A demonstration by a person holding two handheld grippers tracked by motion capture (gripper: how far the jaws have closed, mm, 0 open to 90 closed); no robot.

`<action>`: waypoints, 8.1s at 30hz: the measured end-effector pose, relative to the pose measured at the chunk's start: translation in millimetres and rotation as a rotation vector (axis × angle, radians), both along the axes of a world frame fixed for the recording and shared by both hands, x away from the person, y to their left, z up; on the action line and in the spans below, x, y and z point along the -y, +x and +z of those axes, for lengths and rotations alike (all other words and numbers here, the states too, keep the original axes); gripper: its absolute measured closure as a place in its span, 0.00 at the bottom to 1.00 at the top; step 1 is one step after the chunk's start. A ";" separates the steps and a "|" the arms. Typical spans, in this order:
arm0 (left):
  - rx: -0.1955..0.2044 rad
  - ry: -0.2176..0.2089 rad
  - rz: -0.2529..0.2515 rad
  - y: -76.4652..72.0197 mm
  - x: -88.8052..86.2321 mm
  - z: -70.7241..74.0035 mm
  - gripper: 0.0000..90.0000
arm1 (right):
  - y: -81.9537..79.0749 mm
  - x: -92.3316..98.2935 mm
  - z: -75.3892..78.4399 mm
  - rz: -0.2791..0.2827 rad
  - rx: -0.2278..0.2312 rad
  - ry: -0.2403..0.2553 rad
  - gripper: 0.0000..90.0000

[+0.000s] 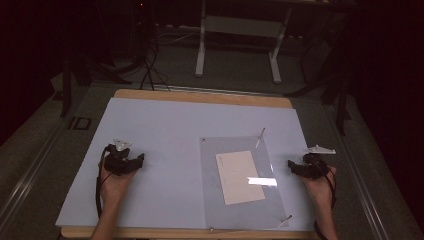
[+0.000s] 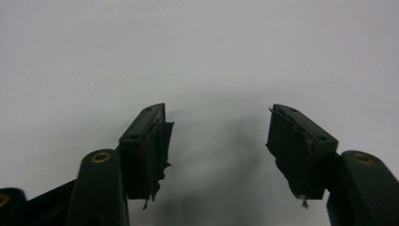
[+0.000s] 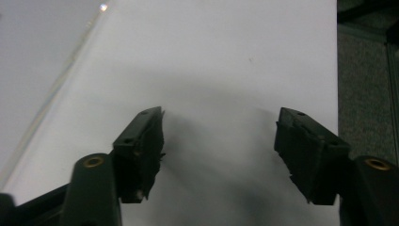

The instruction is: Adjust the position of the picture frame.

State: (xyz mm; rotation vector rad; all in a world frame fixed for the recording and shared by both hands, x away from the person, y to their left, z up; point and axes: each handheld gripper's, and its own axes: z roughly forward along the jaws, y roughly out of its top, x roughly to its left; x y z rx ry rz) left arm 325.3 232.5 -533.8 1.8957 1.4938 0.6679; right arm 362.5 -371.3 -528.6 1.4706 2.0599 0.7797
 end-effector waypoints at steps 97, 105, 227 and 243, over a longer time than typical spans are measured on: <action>0.090 -0.100 -0.474 67.9 137.0 50.5 0.58 | 109.8 -112.2 37.2 0.220 0.006 0.101 0.95; 0.089 -0.088 -0.466 66.1 134.4 50.0 0.58 | 125.6 -177.9 44.4 0.288 -0.002 0.077 0.95; 0.018 -0.108 -0.380 151.8 206.2 0.7 0.79 | -101.4 -74.0 -8.2 0.509 0.047 0.183 0.92; 0.019 -0.062 -0.414 152.6 198.1 7.9 0.94 | -97.4 -71.7 -4.1 0.449 -0.025 0.282 0.90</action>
